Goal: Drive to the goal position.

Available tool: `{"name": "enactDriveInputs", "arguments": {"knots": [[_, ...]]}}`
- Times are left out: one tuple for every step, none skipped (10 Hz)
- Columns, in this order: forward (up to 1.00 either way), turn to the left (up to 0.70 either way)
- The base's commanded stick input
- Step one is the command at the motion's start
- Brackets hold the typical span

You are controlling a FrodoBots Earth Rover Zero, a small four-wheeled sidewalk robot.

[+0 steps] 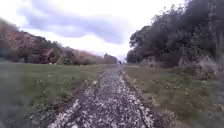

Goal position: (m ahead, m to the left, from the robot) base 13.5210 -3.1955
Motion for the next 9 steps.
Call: {"name": "enactDriveInputs", "arguments": {"knots": [[0.60, 0.00], [0.60, 0.00], [0.60, 0.00], [0.60, 0.00], [0.60, 0.00], [0.60, 0.00], [0.60, 0.00], [0.60, 0.00], [0.60, 0.00]]}}
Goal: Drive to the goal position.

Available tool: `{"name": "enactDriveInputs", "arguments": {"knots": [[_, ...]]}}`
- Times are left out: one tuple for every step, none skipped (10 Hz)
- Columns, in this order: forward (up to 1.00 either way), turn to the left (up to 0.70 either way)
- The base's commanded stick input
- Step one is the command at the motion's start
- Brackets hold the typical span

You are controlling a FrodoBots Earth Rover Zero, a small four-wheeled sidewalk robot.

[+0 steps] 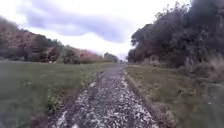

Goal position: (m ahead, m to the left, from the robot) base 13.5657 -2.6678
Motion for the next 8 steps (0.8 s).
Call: {"name": "enactDriveInputs", "arguments": {"knots": [[0.60, 0.00], [0.60, 0.00], [0.60, 0.00], [0.60, 0.00], [0.60, 0.00], [0.60, 0.00], [0.60, -0.02], [0.60, -0.08]]}}
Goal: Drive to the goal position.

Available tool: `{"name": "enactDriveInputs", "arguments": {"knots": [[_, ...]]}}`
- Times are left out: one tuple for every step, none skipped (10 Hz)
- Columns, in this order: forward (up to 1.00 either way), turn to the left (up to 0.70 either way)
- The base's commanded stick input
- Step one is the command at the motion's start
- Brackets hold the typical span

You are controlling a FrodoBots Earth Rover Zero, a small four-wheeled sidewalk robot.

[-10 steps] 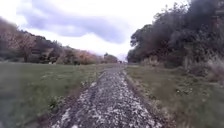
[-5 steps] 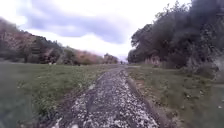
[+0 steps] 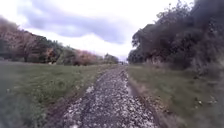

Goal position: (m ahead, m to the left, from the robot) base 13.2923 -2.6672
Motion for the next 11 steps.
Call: {"name": "enactDriveInputs", "arguments": {"knots": [[0.60, -0.15], [0.60, -0.15], [0.60, -0.15], [0.60, -0.15], [0.60, -0.15], [0.60, -0.15], [0.60, -0.15], [0.60, -0.13], [0.60, -0.06], [0.60, 0.00], [0.60, 0.00]]}}
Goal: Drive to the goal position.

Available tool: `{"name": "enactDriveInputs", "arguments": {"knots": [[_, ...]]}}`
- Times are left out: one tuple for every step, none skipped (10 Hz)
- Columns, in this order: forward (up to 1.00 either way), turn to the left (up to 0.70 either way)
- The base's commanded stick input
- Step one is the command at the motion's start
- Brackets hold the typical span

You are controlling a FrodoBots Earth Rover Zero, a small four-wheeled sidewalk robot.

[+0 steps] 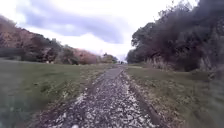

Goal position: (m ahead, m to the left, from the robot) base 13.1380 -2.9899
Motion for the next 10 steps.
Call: {"name": "enactDriveInputs", "arguments": {"knots": [[0.60, 0.00], [0.60, 0.00], [0.60, 0.00], [0.60, 0.00], [0.60, 0.00], [0.60, 0.00], [0.60, 0.00], [0.60, 0.00], [0.60, 0.00], [0.60, 0.00]]}}
